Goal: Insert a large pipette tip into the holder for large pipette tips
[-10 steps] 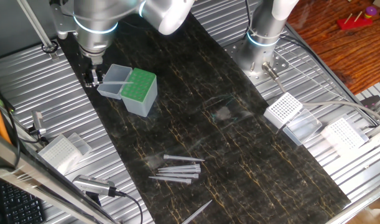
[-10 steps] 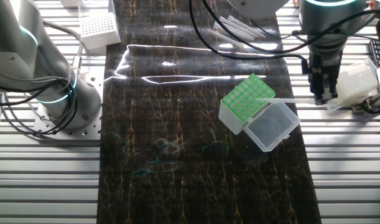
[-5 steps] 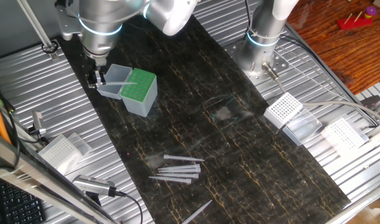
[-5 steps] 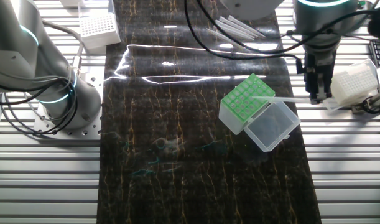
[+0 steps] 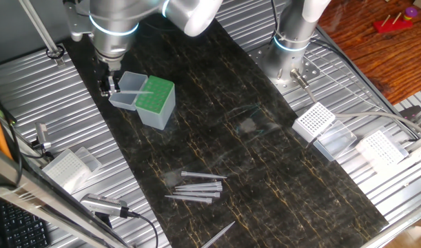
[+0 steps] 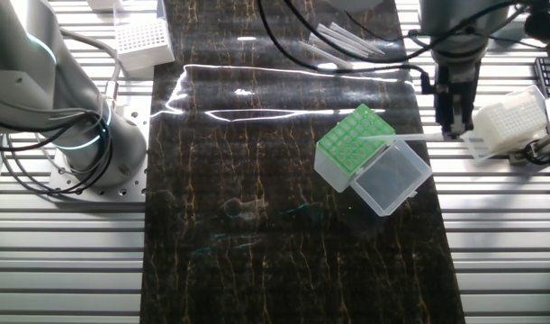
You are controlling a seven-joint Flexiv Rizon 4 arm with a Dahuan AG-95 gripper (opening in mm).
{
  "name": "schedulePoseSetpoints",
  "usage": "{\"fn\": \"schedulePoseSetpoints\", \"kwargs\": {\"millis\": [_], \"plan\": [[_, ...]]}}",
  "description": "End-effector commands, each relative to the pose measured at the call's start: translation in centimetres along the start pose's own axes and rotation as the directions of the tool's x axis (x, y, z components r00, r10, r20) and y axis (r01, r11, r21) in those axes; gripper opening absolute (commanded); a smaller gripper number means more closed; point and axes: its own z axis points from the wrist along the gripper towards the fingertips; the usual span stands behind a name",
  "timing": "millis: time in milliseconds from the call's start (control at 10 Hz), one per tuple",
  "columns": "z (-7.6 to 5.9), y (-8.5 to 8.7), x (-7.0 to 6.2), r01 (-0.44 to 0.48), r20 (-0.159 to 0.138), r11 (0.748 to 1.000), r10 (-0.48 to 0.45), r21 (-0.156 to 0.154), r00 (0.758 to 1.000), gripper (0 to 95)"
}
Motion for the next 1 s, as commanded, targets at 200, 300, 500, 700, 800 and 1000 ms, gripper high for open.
{"fn": "schedulePoseSetpoints", "kwargs": {"millis": [200,300,500,700,800,1000], "plan": [[-1.3,0.2,0.0,-0.045,-0.058,0.997,0.041,-0.060,0.997,0.0],[-2.4,0.2,-0.1,-0.066,-0.121,0.995,0.057,-0.073,0.991,0.0],[-3.9,0.2,-0.3,-0.096,-0.204,0.993,0.079,-0.075,0.976,0.0],[-4.8,0.3,-0.1,-0.109,-0.235,0.991,0.088,-0.079,0.968,0.0],[-4.8,0.2,-0.1,-0.107,-0.238,0.991,0.086,-0.078,0.967,0.0],[-4.4,-0.2,-0.3,-0.085,-0.230,0.994,0.067,-0.070,0.971,0.0]]}}
